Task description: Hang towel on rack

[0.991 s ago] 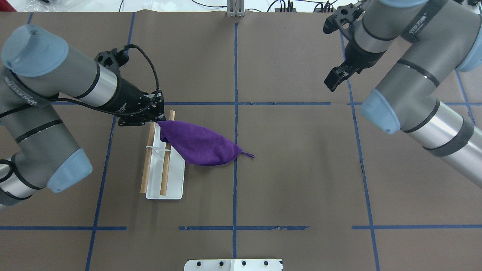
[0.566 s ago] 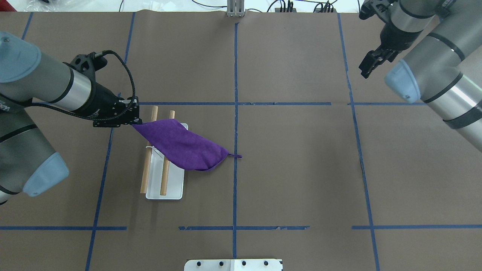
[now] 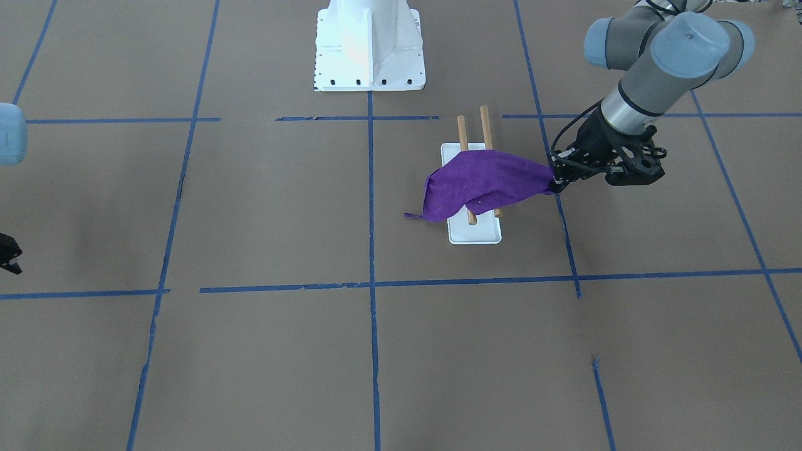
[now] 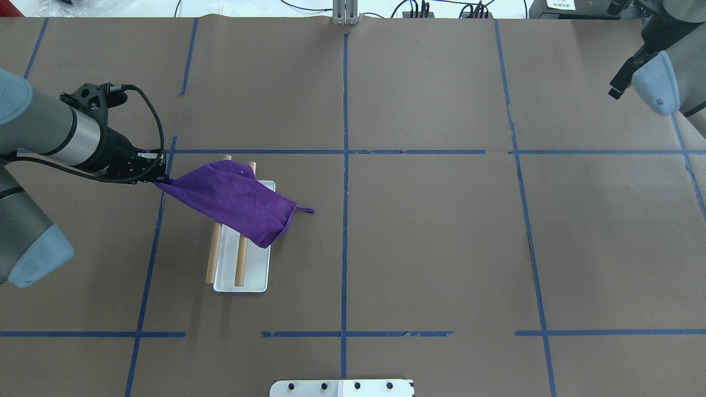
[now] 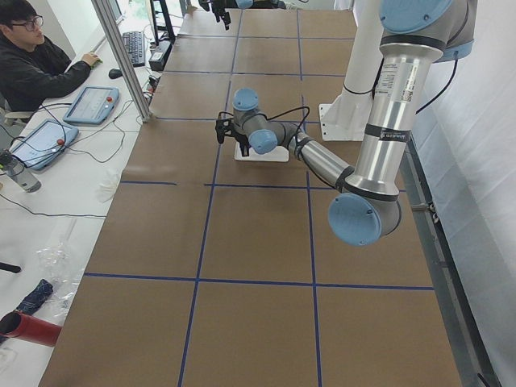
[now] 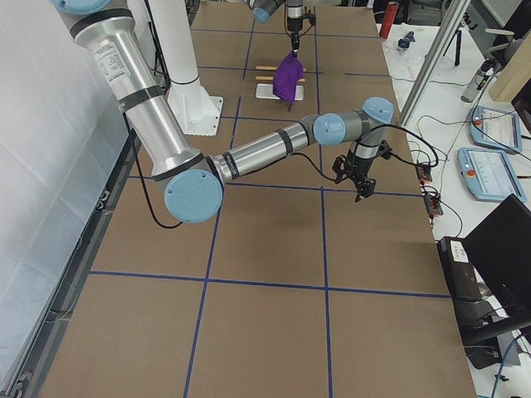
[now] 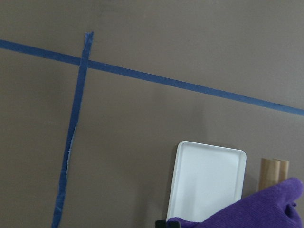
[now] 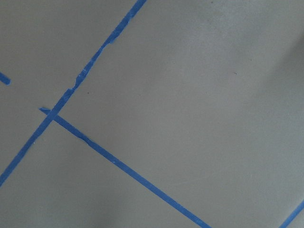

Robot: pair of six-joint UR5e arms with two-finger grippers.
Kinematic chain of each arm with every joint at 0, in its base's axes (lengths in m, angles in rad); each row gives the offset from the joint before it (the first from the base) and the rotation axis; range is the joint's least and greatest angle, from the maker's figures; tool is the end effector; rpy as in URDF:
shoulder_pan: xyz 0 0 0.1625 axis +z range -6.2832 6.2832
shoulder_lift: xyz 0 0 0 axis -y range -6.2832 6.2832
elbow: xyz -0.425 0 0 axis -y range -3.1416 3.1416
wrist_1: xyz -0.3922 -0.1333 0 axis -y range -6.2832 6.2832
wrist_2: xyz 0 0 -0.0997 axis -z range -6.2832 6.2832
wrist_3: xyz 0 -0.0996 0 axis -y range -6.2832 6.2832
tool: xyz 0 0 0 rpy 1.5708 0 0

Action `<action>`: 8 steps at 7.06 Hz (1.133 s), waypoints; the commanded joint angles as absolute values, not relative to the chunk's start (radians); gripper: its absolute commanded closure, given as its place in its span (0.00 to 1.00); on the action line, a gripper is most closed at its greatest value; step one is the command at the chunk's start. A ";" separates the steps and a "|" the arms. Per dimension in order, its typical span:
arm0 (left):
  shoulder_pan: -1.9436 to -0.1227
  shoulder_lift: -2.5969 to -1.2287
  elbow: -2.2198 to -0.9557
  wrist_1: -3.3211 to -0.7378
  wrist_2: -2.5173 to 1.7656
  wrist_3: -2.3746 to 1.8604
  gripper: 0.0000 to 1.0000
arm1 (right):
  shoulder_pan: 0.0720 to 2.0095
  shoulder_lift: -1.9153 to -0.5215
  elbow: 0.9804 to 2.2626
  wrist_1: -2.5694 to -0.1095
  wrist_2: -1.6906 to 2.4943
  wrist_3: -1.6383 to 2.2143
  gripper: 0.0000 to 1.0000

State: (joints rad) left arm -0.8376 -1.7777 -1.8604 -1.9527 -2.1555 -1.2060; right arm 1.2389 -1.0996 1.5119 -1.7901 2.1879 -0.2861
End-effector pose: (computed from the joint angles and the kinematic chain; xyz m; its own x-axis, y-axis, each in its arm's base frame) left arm 0.3164 -0.4683 0.3679 0.5187 -0.1314 -0.8448 0.1608 0.9855 -0.0546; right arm -0.1454 -0.6540 0.4446 0.6148 -0.6175 0.4907 0.5142 0.7855 0.3443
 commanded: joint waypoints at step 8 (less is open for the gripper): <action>-0.927 -1.695 -1.841 -1.944 -2.124 -0.773 0.00 | 1.330 -1.170 1.511 -1.804 2.190 -0.282 0.00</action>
